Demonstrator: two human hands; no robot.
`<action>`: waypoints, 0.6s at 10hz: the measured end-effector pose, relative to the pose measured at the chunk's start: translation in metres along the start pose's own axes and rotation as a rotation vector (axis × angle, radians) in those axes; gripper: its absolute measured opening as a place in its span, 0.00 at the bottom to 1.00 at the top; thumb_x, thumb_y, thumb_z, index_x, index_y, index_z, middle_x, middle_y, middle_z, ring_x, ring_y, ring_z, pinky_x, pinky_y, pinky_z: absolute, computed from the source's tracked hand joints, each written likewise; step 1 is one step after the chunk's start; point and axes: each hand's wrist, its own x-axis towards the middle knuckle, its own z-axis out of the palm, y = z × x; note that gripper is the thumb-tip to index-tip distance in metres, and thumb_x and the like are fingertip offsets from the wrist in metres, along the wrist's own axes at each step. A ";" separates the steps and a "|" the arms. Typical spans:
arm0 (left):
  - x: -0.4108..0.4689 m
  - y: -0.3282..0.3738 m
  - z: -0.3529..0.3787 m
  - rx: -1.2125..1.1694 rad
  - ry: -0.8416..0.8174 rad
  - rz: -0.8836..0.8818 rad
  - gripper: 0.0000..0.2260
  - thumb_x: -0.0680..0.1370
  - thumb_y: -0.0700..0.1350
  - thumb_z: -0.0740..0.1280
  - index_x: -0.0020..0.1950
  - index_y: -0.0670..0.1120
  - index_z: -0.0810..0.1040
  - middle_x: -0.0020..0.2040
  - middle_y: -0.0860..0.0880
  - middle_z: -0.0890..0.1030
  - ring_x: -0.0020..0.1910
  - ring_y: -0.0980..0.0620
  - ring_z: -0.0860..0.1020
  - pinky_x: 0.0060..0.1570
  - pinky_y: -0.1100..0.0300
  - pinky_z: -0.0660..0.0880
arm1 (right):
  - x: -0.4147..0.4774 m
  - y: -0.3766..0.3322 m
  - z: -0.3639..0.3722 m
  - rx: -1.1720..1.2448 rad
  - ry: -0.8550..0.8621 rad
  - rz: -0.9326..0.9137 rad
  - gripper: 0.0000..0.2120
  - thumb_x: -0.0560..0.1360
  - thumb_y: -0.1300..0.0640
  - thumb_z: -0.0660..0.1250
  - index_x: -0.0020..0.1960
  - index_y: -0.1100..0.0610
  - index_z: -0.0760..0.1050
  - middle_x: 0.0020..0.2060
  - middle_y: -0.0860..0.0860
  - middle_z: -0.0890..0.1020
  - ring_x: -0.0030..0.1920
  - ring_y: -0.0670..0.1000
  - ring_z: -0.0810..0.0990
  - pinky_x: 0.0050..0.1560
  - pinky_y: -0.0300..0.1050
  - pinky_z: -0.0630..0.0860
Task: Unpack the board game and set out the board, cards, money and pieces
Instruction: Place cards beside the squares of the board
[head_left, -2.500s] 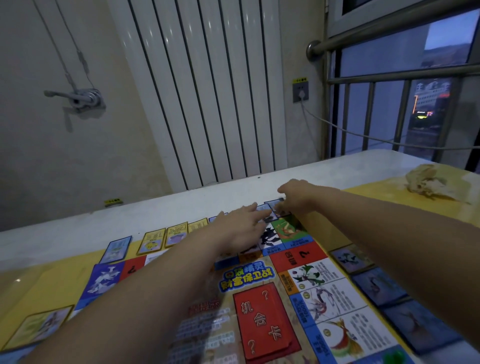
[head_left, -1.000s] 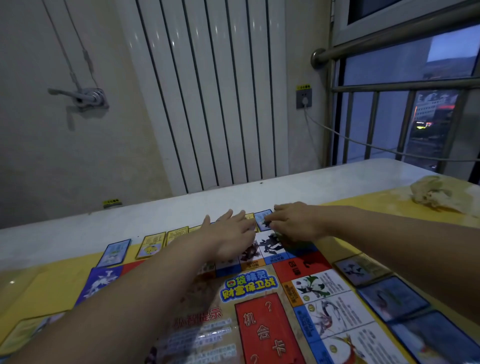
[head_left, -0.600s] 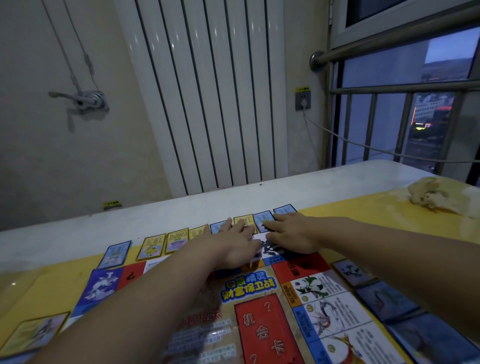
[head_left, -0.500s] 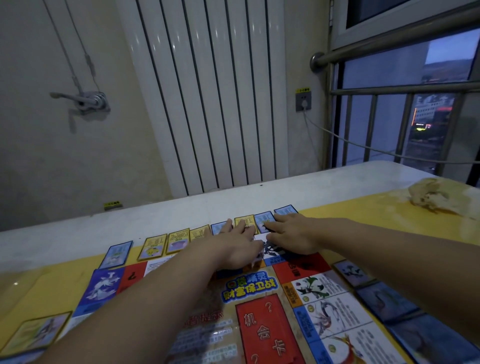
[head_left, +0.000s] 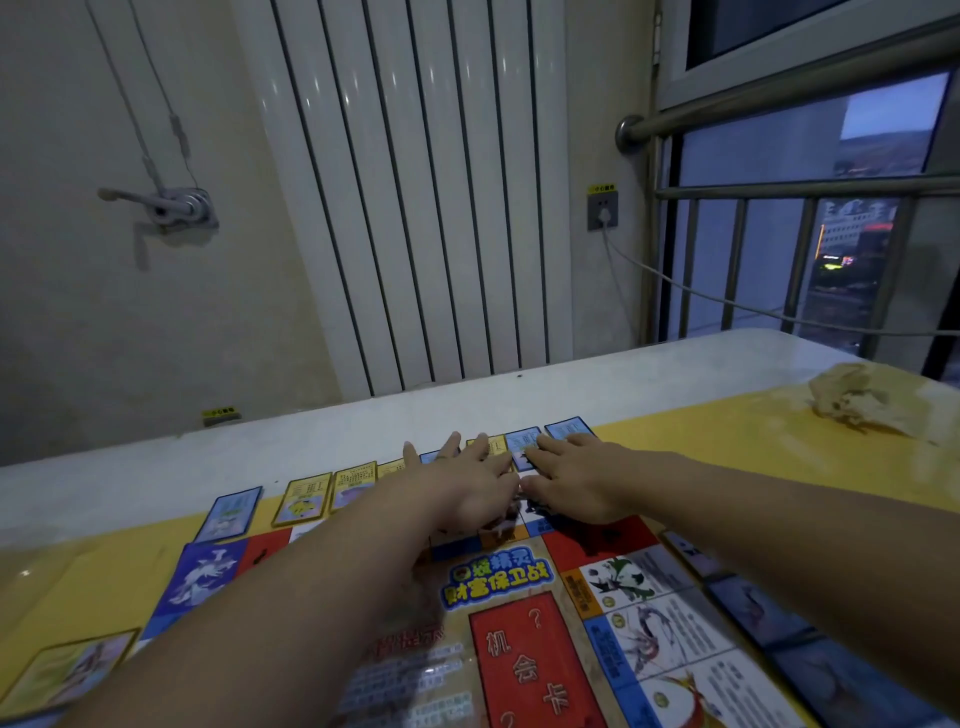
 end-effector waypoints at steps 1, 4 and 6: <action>0.003 -0.003 0.006 -0.015 0.001 -0.017 0.24 0.82 0.58 0.41 0.77 0.56 0.41 0.78 0.52 0.40 0.76 0.47 0.38 0.68 0.31 0.37 | 0.000 0.000 0.001 -0.033 -0.009 0.014 0.32 0.79 0.37 0.39 0.78 0.51 0.42 0.77 0.51 0.42 0.77 0.57 0.40 0.74 0.61 0.47; -0.008 0.004 -0.004 -0.018 -0.060 -0.064 0.24 0.82 0.55 0.44 0.78 0.54 0.44 0.79 0.50 0.43 0.76 0.46 0.39 0.69 0.32 0.37 | -0.012 -0.010 -0.005 0.068 0.022 0.053 0.25 0.81 0.48 0.48 0.76 0.55 0.54 0.76 0.57 0.53 0.75 0.63 0.49 0.71 0.66 0.51; 0.012 -0.004 -0.007 -0.054 0.139 -0.004 0.22 0.82 0.53 0.49 0.77 0.55 0.51 0.78 0.50 0.50 0.77 0.47 0.45 0.67 0.32 0.38 | -0.019 -0.017 -0.014 0.103 0.107 0.057 0.24 0.82 0.49 0.49 0.76 0.54 0.53 0.76 0.56 0.53 0.75 0.61 0.50 0.71 0.65 0.50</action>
